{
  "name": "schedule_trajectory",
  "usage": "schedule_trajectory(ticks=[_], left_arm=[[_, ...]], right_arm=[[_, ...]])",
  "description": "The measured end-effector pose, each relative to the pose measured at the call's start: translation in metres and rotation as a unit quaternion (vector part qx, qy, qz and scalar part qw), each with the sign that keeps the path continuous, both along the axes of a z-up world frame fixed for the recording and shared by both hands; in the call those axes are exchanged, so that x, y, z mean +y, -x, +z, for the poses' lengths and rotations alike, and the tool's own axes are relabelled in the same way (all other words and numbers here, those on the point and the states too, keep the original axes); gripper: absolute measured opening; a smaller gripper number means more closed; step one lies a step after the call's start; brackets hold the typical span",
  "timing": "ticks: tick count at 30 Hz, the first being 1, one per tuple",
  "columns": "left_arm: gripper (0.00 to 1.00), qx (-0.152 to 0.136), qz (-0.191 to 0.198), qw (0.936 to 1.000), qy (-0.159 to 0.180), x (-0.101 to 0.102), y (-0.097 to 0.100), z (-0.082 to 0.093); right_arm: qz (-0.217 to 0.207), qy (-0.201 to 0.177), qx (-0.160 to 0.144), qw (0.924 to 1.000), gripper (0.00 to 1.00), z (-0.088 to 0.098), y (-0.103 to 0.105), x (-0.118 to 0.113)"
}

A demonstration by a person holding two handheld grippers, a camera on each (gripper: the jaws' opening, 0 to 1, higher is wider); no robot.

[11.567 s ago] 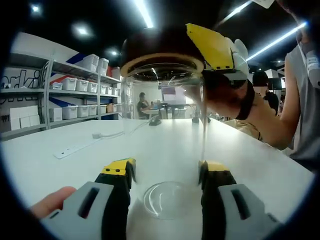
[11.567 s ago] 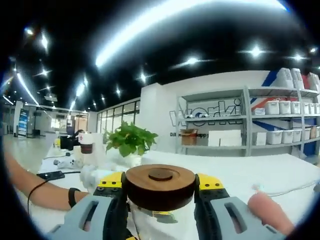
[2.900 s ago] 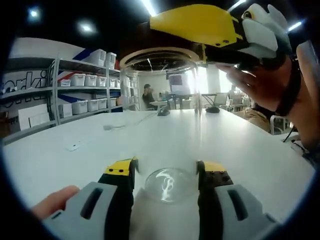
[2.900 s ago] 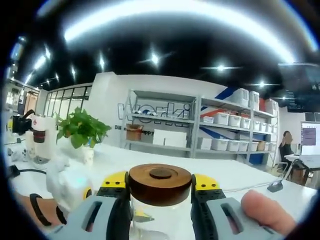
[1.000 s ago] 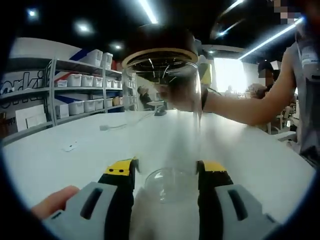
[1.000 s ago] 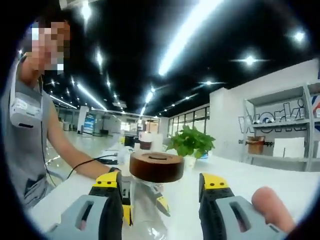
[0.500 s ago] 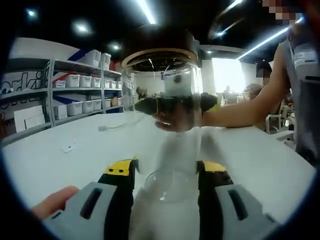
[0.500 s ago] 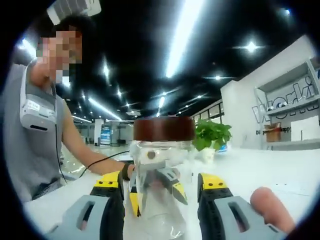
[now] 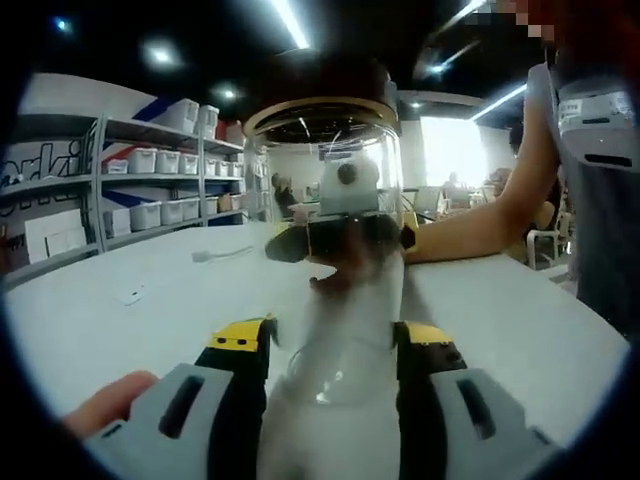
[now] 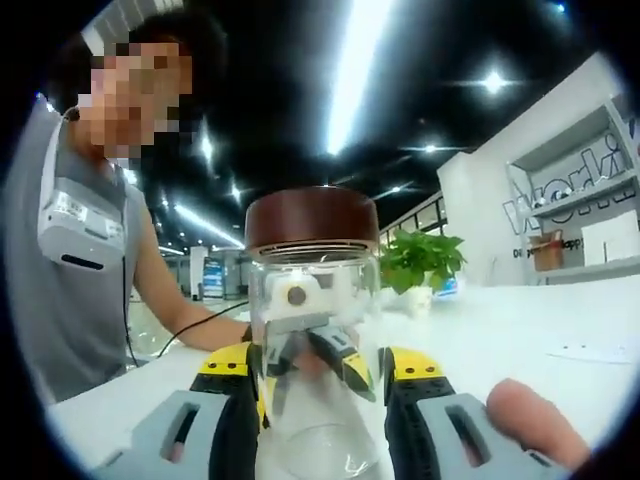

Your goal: Clamp the coffee can twist off the lid put the lid on the table pick up the lid cover the can tighten the lid

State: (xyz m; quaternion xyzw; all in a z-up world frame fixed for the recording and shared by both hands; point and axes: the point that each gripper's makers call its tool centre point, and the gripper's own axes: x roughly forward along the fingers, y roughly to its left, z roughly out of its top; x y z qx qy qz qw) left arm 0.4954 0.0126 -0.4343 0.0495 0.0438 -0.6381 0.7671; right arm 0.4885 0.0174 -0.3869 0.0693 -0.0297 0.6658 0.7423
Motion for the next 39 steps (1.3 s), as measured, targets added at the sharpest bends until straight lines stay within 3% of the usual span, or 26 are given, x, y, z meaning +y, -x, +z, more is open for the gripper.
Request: schedule_trajectory(ticks=[2,7,11,34,37,39], left_arm=[[0.47,0.003,-0.011,0.9997,0.022,0.0,0.002,0.009],[0.46,-0.006,-0.003,0.9985,0.054,0.005,-0.001,0.021],[0.44,-0.002,0.004,0.9984,0.057,0.006,-0.005,0.021],[0.44,-0.004,-0.013,0.9982,0.058,0.004,0.007,0.022],[0.5,-0.009,-0.02,0.9973,0.07,0.008,0.008,0.027],[0.56,0.002,-0.028,0.9958,0.088,0.012,0.009,0.033]], right_arm=[[0.002,0.0,0.001,1.0,0.45,0.0,0.0,0.0],[0.002,0.005,-0.005,1.0,0.45,-0.001,0.0,0.006],[-0.003,0.008,-0.009,0.9999,0.45,-0.001,0.0,0.016],[0.033,0.009,-0.005,0.9994,0.45,-0.002,0.01,0.018],[0.047,-0.034,0.02,0.9981,0.61,0.013,0.013,0.012],[0.042,-0.014,0.013,0.9989,0.62,0.006,0.01,0.01]])
